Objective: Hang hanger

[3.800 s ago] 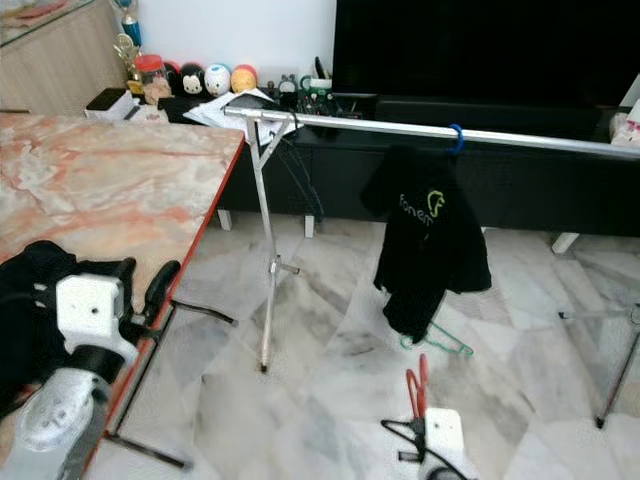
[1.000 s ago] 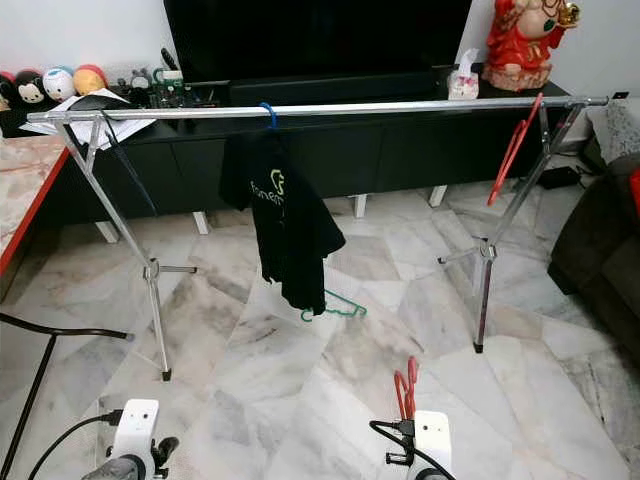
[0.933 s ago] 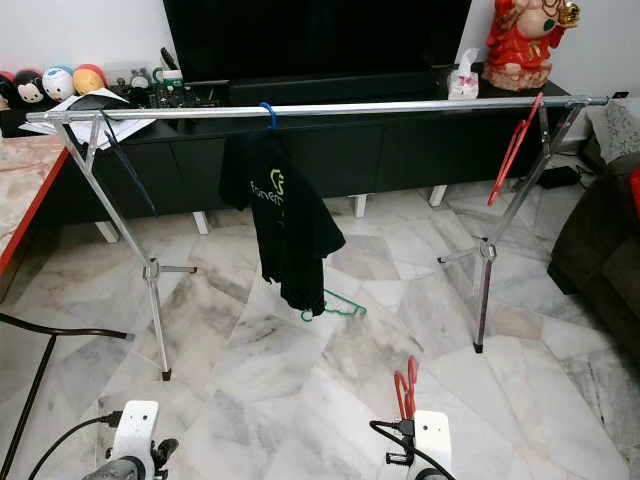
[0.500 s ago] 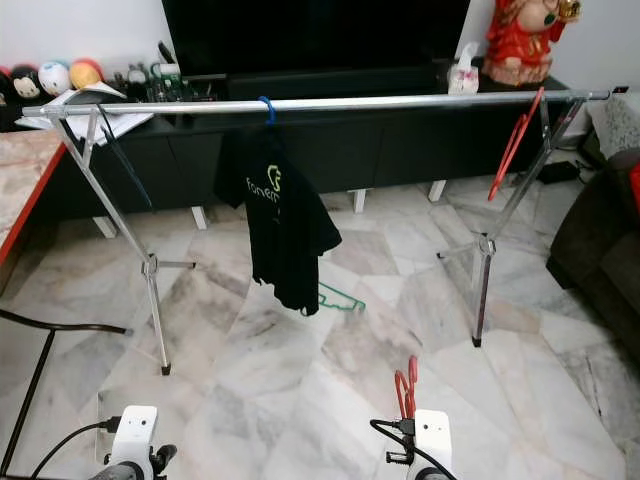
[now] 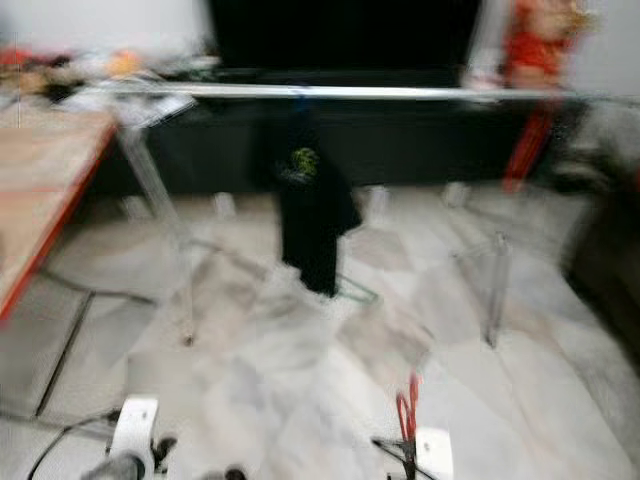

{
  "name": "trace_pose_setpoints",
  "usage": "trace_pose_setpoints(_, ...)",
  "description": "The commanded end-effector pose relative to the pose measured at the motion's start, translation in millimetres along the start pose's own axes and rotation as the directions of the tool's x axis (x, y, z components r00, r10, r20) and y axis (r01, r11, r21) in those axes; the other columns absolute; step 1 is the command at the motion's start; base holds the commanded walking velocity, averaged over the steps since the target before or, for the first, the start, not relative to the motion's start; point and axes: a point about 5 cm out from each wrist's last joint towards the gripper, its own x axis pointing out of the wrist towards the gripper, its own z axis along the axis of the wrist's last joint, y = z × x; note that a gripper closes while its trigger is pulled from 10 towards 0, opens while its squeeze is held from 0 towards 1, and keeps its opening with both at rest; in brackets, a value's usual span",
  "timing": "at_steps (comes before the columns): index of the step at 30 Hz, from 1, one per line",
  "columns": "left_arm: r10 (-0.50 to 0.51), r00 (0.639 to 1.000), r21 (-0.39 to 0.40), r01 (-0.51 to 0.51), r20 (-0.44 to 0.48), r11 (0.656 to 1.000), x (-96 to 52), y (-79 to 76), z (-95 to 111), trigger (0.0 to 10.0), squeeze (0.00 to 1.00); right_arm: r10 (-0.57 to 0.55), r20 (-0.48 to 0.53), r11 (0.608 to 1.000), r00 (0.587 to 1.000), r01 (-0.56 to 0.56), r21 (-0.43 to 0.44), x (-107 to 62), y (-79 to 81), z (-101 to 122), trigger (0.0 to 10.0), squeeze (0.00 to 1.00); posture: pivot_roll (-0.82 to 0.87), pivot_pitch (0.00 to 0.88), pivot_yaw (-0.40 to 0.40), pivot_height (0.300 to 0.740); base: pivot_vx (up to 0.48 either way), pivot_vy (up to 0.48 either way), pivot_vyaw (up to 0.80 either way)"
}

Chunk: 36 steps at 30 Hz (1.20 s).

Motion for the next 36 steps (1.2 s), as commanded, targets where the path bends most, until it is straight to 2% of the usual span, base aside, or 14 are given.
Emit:
trace_pose_setpoints(1, 0.001, 1.000, 0.018, -0.001, -0.006, 1.000, 0.2, 1.3, 0.4, 10.0, 0.00, -0.002, -0.025, 1.000, 1.000, 0.003, 0.011, -2.6, 0.1, -10.5, 10.0, 0.00, 0.01, 0.047, -0.017, 0.740, -0.352, 0.000, 0.00)
trace_pose_setpoints(20, -0.001, 1.000, 0.016, 0.001, -0.011, 1.000, 0.0, -0.7, -1.2, 10.0, 0.00, -0.004, -0.026, 1.000, 1.000, 0.004, 0.022, -2.5, 0.8, -10.6, 10.0, 0.00, 0.01, 0.053, -0.017, 0.740, -0.352, 0.000, 0.00)
trace_pose_setpoints(28, 0.000, 1.000, 0.015, 0.000, -0.013, 1.000, -0.1, -0.3, -2.0, 10.0, 0.00, -0.002, -0.029, 1.000, 1.000, 0.002, 0.018, -2.5, 0.4, -10.6, 10.0, 0.00, 0.01, 0.055, -0.018, 0.740, -0.352, 0.000, -0.60)
trace_pose_setpoints(36, -0.001, 1.000, 0.016, 0.002, -0.016, 1.000, -0.2, -1.0, -2.6, 10.0, 0.00, -0.003, -0.025, 1.000, 1.000, 0.004, 0.017, -2.4, 0.4, -9.9, 10.0, 0.00, 0.01, 0.059, -0.018, 0.740, -0.352, 0.000, 0.00)
